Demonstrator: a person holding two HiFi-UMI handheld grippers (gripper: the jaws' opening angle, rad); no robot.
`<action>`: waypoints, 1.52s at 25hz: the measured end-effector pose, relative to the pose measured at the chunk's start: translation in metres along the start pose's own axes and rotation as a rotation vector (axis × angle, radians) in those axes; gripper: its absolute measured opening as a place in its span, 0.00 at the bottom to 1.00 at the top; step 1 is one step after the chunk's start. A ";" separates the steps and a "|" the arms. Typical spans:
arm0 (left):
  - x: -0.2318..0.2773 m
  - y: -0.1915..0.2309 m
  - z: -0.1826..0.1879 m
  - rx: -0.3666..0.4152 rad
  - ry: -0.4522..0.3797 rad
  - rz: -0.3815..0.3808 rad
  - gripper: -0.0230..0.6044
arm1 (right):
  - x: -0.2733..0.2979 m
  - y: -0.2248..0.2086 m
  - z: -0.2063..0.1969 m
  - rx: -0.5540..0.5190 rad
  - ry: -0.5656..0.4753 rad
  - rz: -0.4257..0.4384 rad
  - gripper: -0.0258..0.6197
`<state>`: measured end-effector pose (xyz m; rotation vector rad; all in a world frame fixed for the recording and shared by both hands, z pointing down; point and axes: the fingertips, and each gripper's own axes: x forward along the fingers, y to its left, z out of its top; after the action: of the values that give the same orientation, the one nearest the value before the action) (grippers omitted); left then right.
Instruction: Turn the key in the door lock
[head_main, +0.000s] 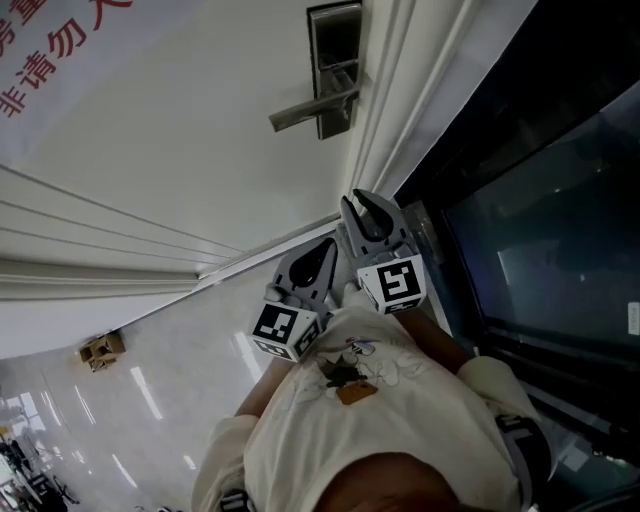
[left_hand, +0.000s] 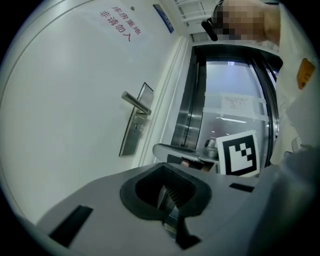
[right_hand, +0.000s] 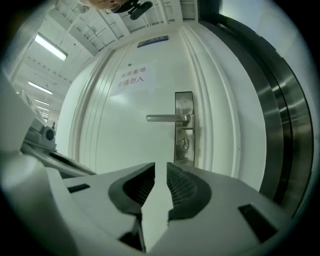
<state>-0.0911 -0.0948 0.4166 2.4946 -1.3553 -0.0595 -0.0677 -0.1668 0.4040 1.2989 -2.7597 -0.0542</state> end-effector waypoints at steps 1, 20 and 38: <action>0.004 0.005 0.003 -0.001 -0.003 0.000 0.05 | 0.010 -0.008 0.006 -0.018 -0.002 -0.022 0.15; 0.052 0.073 0.043 0.026 -0.043 0.079 0.04 | 0.102 -0.072 0.052 -0.125 -0.074 -0.091 0.20; 0.062 0.079 0.041 0.027 -0.033 0.068 0.04 | 0.107 -0.079 0.050 -0.006 -0.074 -0.074 0.07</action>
<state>-0.1283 -0.1967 0.4059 2.4780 -1.4622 -0.0677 -0.0801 -0.2997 0.3554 1.4254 -2.7688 -0.1188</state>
